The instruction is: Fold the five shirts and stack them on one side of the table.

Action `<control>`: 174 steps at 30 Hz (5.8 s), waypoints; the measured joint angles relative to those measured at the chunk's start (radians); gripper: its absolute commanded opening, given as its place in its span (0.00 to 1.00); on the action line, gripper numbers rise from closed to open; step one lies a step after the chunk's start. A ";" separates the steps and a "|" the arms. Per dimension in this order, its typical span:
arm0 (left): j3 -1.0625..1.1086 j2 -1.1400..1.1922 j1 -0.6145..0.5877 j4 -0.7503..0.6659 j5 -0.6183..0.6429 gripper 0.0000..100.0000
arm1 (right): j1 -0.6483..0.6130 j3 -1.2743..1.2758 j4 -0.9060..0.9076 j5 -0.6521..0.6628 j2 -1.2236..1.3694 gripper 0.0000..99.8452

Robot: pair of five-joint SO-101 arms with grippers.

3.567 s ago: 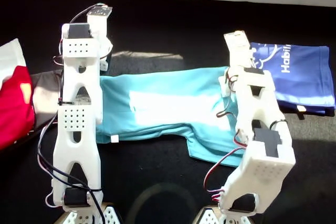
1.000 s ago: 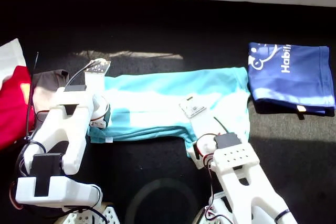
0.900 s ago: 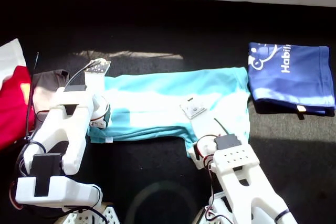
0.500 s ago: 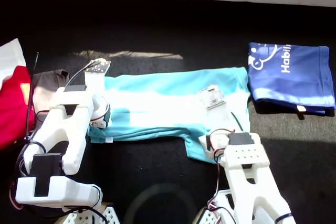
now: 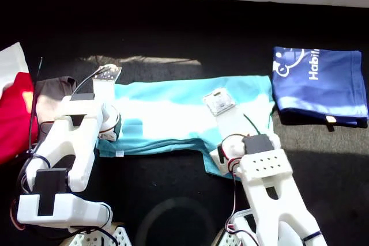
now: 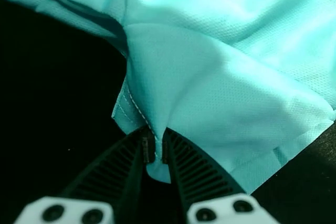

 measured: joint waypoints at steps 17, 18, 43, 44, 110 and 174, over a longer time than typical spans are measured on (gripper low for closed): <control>0.000 0.000 0.000 -0.002 0.000 0.01 | 0.091 -0.058 0.107 0.083 0.000 0.15; 0.000 0.000 0.000 -0.002 0.000 0.01 | 0.112 -0.094 0.127 0.089 0.000 0.15; 0.000 0.000 0.000 -0.002 0.000 0.01 | 0.325 0.322 -0.503 0.104 0.000 0.01; 0.000 0.000 0.000 -0.002 0.000 0.01 | 0.325 0.330 -0.506 0.104 0.000 0.01; 0.000 0.000 -0.002 -0.003 0.000 0.01 | 0.140 0.525 -0.109 0.434 -0.376 0.22; 0.000 0.000 -0.002 -0.006 0.000 0.01 | 0.290 -0.672 -0.229 0.213 0.786 0.15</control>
